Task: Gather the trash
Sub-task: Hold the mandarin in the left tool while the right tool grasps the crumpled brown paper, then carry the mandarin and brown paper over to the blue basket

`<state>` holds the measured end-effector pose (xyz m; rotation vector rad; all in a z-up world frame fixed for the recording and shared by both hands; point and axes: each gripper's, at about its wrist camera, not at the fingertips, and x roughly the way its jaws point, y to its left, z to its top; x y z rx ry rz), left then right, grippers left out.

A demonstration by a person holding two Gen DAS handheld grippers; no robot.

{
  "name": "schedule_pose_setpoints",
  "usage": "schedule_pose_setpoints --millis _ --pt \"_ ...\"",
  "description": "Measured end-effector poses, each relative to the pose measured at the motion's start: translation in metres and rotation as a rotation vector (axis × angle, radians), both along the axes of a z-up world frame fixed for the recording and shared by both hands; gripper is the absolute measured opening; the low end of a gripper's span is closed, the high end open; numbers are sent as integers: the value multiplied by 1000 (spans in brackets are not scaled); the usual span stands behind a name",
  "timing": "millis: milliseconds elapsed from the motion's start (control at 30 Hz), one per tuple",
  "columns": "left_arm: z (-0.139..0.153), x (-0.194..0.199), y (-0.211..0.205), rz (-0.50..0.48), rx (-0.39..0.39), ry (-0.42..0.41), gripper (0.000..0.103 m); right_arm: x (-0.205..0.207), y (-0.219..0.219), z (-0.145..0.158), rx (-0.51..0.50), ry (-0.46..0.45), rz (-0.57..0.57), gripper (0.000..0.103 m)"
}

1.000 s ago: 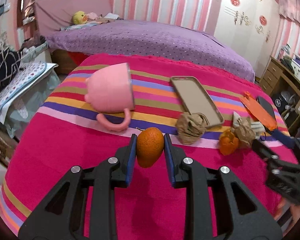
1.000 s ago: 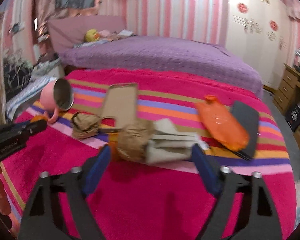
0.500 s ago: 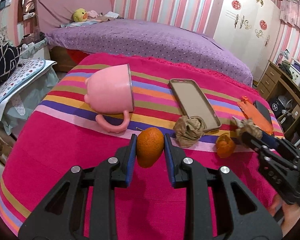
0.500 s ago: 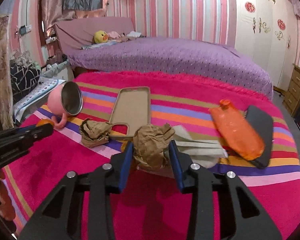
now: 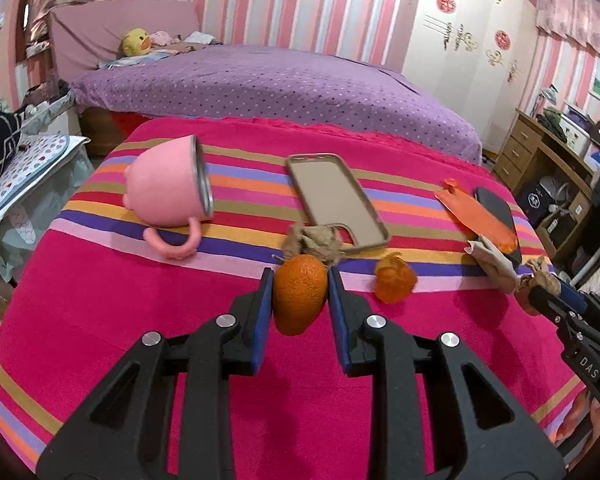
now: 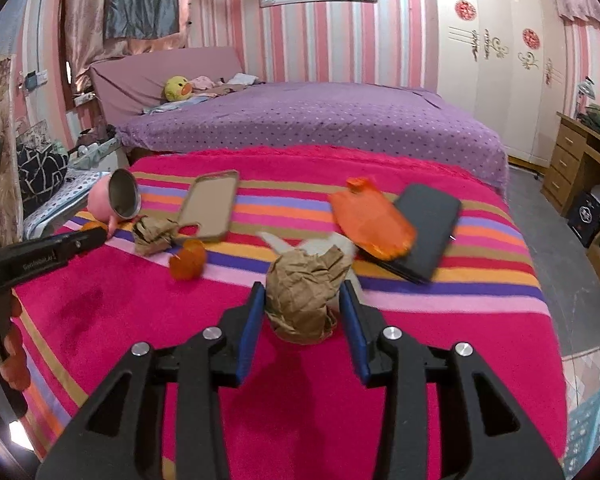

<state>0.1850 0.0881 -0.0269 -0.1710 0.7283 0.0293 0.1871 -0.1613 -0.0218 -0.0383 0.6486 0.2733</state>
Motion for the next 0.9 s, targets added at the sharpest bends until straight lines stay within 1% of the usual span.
schedule_pose_setpoints --millis 100,133,200,300,400,433,467,533,633,700,767,800,833,900 --pt "1 -1 -7 -11 3 0 26 -3 -17 -9 0 37 -25 40" --pt "1 0 -7 -14 -1 1 26 -4 -24 -15 -15 54 -39 40" --pt "0 -1 -9 -21 -9 3 26 -4 -32 -22 -34 60 -63 40" --pt "-1 -1 -14 -28 10 6 26 -2 -49 -33 -21 68 -102 42" --pt "-5 0 -17 -38 34 15 26 1 -55 -35 -21 76 -123 42" --pt "-6 0 -17 -39 40 17 26 3 -55 -36 -20 83 -123 43" --pt "-8 1 -18 -40 46 21 26 5 -56 -38 -21 92 -126 50" --pt "-10 1 -19 -40 54 27 26 8 -55 -40 -30 99 -132 56" --pt "-11 1 -21 -41 58 31 26 13 -54 -39 -40 90 -128 56" --pt "-12 1 -22 -43 63 30 26 13 -52 -36 -44 75 -127 55" --pt "-12 0 -24 -49 77 28 26 14 -52 -35 -50 72 -126 46" --pt "-12 0 -26 -52 82 27 26 15 -52 -35 -52 73 -129 43" --pt "-13 0 -28 -55 89 26 26 14 -52 -35 -49 72 -130 39" --pt "-13 -1 -32 -61 98 24 26 13 -55 -33 -36 58 -129 36"
